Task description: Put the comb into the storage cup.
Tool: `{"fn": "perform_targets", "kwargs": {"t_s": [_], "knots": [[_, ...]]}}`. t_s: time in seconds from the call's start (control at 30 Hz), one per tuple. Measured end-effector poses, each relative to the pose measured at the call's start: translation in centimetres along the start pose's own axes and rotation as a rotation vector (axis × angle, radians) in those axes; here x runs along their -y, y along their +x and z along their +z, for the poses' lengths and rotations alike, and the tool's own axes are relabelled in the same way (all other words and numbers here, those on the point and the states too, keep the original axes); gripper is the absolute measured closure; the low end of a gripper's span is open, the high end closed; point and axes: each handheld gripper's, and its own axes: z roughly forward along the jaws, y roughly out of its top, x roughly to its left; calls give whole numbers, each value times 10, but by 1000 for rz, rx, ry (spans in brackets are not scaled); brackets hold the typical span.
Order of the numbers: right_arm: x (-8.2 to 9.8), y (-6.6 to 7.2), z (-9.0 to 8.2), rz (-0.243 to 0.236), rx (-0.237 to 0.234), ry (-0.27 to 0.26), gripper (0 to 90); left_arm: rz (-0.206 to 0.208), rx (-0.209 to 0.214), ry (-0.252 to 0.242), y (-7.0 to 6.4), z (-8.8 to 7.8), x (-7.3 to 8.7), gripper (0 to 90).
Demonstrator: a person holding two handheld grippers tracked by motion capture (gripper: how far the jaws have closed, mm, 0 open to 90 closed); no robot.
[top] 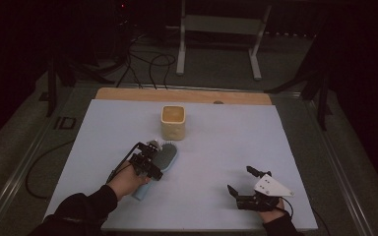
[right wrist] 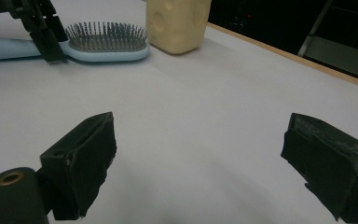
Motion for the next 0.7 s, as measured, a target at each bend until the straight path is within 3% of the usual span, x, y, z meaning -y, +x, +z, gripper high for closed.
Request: {"fn": "perform_targets", "kwargs": {"t_s": [0.23, 0.37, 0.5, 0.7], "knots": [[0, 0, 0, -2, 1, -2, 90, -23, 49, -2, 4, -2, -2, 504], [0, 0, 0, -2, 1, -1, 90, -8, 57, 6, 4, -1, -2, 596], [0, 0, 0, -3, 1, -1, 90, -33, 85, -19, 11, -1, 2, 667], [0, 0, 0, -3, 1, -1, 90, 0, 110, -22, 16, -1, 3, 695]]}}
